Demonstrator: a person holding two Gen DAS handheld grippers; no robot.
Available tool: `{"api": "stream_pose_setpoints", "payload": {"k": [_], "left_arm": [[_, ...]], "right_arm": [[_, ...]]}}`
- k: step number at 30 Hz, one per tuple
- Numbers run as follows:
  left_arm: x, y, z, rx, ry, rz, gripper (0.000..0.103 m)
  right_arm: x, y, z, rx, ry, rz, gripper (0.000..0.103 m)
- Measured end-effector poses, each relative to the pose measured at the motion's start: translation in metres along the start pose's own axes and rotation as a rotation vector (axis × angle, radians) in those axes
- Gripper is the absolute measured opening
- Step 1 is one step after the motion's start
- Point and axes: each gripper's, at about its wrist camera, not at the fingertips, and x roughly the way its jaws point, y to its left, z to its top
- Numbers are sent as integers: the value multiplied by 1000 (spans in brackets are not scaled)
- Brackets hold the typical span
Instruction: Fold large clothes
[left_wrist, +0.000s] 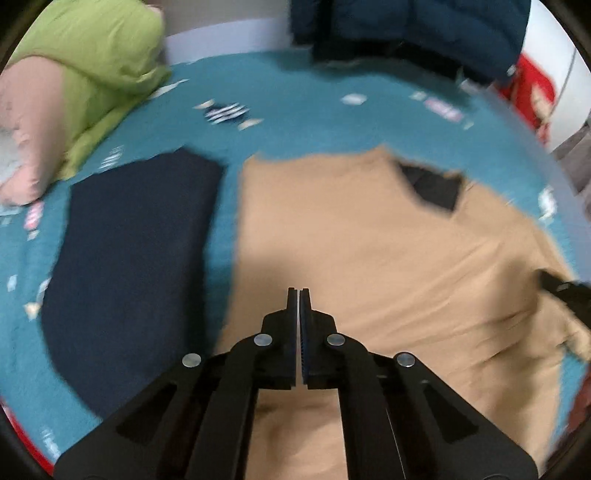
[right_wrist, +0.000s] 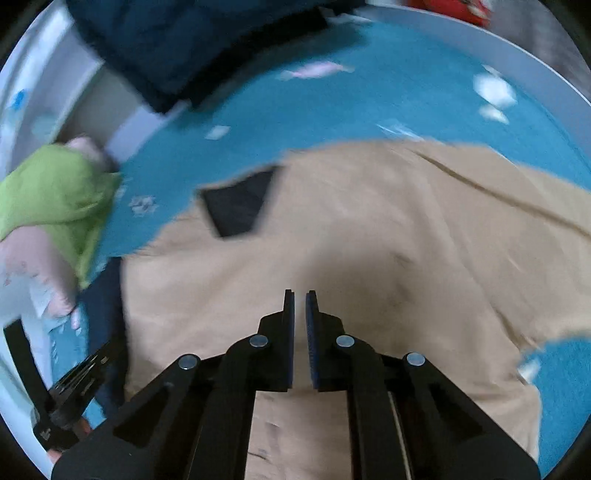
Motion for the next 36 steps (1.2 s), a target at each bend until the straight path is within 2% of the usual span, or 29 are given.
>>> {"api": "stream_pose_setpoints", "payload": {"k": [3, 5, 7, 9, 10, 11, 12, 15, 16, 18, 20, 21, 23, 27, 36], "left_arm": [[20, -14, 24, -26, -7, -98, 4], [37, -26, 30, -48, 38, -118, 4], [60, -24, 37, -61, 63, -93, 4], [87, -16, 42, -71, 114, -2, 3], [100, -6, 40, -86, 150, 43, 2], [104, -1, 37, -100, 162, 39, 2], [105, 8, 34, -118, 156, 3, 2], [96, 20, 30, -119, 149, 23, 2], [94, 21, 31, -125, 145, 31, 2], [100, 26, 32, -148, 162, 12, 2], [108, 27, 37, -159, 172, 12, 2], [108, 24, 38, -153, 178, 26, 2], [97, 15, 39, -125, 185, 65, 2], [59, 10, 35, -99, 130, 55, 4], [-13, 1, 10, -61, 89, 22, 5]], "right_arm": [[33, 34, 8, -77, 31, 20, 8], [52, 43, 9, -98, 64, 35, 5], [78, 45, 12, -117, 118, -58, 5], [83, 23, 10, -88, 142, -111, 5], [85, 10, 11, -67, 149, -144, 2], [81, -10, 13, -28, 158, -198, 2], [76, -24, 14, 2, 160, -213, 1], [54, -70, 17, 134, 143, -210, 0], [55, -80, 18, 163, 156, -168, 0], [64, -87, 17, 176, 170, -148, 0], [76, -79, 18, 124, 157, -176, 0], [76, -71, 19, 79, 150, -215, 0], [70, -62, 21, 81, 150, -244, 0], [41, -53, 21, 71, 97, -191, 2], [-13, -25, 13, 43, 0, -78, 2]]}}
